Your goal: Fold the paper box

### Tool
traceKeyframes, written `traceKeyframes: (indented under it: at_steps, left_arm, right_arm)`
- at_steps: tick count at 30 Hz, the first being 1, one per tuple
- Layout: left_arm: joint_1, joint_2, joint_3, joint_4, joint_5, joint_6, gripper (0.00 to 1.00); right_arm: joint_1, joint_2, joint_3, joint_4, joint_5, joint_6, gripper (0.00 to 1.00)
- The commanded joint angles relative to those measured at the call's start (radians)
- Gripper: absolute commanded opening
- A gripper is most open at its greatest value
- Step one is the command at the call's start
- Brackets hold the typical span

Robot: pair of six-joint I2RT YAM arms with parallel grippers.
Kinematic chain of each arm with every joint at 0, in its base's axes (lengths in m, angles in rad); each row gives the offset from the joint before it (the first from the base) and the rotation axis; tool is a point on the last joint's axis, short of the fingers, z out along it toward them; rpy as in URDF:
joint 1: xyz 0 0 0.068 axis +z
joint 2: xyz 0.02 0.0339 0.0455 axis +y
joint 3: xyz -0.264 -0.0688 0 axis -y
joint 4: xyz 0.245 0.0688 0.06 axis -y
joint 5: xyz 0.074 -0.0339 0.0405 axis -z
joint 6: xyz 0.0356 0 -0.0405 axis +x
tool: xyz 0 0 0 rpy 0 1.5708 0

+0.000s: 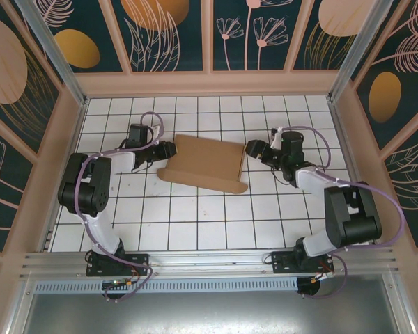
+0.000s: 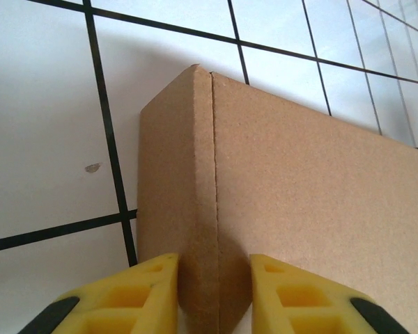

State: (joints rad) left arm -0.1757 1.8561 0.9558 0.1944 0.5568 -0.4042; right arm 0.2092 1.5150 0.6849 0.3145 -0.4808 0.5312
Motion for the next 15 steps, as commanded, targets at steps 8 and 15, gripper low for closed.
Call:
traceKeyframes:
  at_steps: [8,15]
  left_arm:
    - [0.061,0.129,-0.019,-0.053,0.154,-0.001,0.22]
    - [0.1,0.19,-0.014,-0.048,0.199,-0.021,0.2]
  right_arm:
    - [0.002,0.169,0.057,0.057,-0.154,0.025,0.91]
    - [0.006,0.224,0.051,0.089,-0.201,0.048,0.91]
